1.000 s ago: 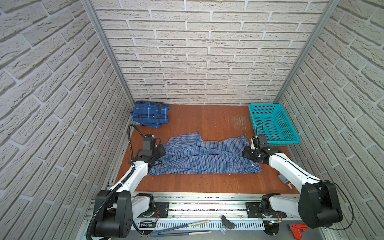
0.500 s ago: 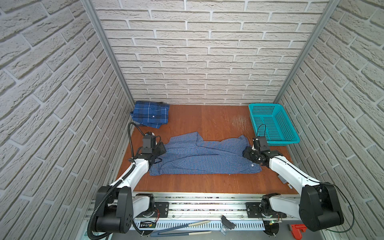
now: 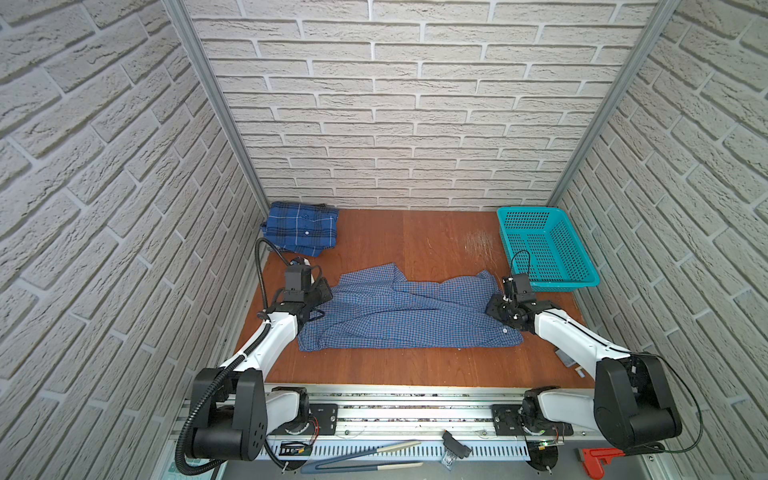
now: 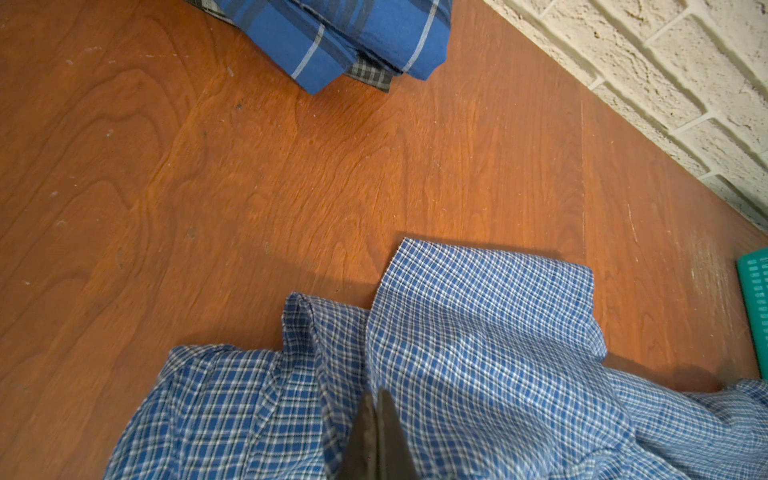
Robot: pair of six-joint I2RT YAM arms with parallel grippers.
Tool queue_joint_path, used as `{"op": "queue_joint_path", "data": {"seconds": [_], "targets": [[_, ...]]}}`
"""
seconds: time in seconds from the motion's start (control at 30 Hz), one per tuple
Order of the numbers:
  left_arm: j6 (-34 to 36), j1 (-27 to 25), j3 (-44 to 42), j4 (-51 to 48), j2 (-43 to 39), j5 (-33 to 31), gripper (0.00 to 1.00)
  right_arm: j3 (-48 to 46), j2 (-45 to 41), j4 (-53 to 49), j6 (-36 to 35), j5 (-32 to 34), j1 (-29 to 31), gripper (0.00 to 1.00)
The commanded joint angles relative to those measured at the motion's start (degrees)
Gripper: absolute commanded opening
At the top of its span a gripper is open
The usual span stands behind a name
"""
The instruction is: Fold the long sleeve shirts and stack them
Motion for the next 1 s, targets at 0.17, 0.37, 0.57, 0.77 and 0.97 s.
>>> {"op": "queue_joint_path", "data": {"seconds": [0.17, 0.37, 0.57, 0.77, 0.97], "targets": [[0.16, 0.41, 1.17, 3.17, 2.14, 0.94, 0.00, 1.00, 0.55, 0.12, -0.35, -0.36, 0.02, 0.50], [0.15, 0.44, 4.29, 4.01, 4.99, 1.75, 0.00, -1.08, 0.90, 4.11, 0.32, -2.42, 0.02, 0.29], [1.11, -0.05, 8.94, 2.50, 6.60, 1.83, 0.00, 6.05, 4.58, -0.23, -5.37, -1.33, -0.33, 0.06], [4.02, 0.30, 16.62, 1.36, 11.80, 1.47, 0.00, 15.78, 8.45, -1.72, -6.91, -0.20, -0.49, 0.06], [7.40, 0.36, 24.50, 4.66, 20.53, 4.72, 0.00, 29.63, 19.73, -2.66, -11.52, 2.94, -1.74, 0.06]]}}
